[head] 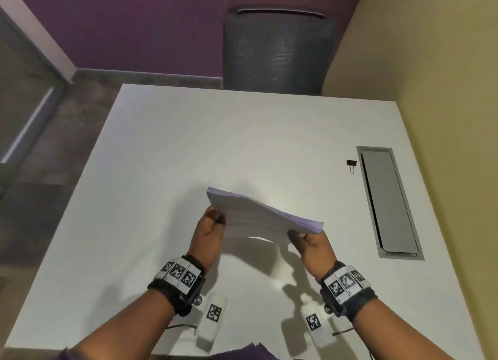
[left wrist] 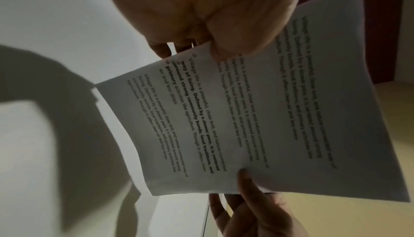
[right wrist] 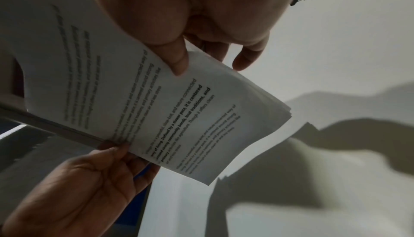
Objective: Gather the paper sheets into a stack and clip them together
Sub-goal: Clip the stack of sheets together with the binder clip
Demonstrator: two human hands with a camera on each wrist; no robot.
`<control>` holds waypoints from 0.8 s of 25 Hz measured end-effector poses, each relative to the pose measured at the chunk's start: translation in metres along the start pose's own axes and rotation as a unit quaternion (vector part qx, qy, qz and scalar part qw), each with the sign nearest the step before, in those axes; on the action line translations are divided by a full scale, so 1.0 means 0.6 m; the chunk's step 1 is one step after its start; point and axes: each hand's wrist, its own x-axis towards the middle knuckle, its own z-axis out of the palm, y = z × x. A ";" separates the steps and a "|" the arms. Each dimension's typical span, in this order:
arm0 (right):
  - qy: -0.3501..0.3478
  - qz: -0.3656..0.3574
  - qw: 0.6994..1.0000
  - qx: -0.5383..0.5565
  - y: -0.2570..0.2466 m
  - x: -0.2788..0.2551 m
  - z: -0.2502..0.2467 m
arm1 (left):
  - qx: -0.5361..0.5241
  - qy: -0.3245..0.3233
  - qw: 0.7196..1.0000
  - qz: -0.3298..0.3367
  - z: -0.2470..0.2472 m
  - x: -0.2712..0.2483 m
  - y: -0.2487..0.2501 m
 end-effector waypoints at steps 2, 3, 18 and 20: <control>0.014 0.031 0.999 -0.003 0.006 0.013 0.019 | 0.012 -0.022 1.000 -0.005 -0.008 0.026 -0.029; 0.017 0.040 0.999 -0.001 0.012 0.020 0.026 | 0.015 -0.039 0.999 -0.006 -0.010 0.037 -0.042; 0.035 0.204 0.978 0.020 0.115 0.239 0.014 | 0.133 -0.044 0.975 -0.174 0.043 0.257 -0.097; 0.040 0.218 0.975 0.001 0.133 0.264 0.015 | 0.156 -0.007 0.972 -0.174 0.063 0.269 -0.108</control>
